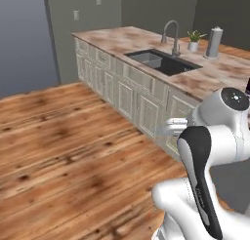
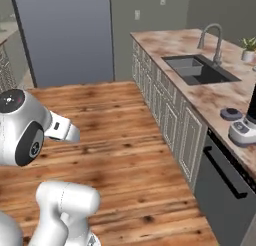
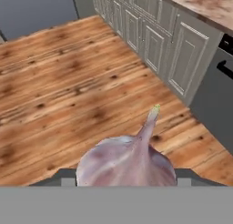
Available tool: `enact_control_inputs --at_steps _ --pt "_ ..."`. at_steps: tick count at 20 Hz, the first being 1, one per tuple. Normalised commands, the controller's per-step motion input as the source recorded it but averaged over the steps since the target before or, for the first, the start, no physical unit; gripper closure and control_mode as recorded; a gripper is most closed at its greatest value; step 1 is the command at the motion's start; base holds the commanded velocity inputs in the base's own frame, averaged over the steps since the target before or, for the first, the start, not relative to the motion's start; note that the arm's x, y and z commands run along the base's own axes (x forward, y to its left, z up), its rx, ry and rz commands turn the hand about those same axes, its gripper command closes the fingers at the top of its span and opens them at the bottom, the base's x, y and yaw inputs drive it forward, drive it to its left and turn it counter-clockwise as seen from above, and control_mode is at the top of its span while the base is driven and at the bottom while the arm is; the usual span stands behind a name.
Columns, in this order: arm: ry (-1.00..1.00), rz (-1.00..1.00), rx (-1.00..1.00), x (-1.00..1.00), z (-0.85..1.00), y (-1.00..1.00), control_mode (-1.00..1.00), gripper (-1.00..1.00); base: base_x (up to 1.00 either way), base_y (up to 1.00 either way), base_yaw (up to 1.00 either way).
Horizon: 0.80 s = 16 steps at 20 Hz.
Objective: Grab the garlic and lemon from the fridge, place them in the blender, close the lid, and turn on the blender to create a marinade.
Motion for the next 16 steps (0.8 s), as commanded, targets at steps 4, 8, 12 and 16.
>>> enact_control_inputs --at_steps 4,8,12,16 --pt "0.00 0.00 0.00 0.00 0.00 0.00 1.00 1.00 0.88 0.00 -0.71" --pt "0.00 0.00 0.00 0.00 0.00 0.00 1.00 1.00 0.86 0.00 -0.72" --pt "0.00 0.00 0.00 0.00 0.00 0.00 1.00 1.00 0.92 0.08 -0.71" --pt "0.00 0.00 0.00 0.00 0.00 0.00 1.00 1.00 1.00 0.32 -0.66"
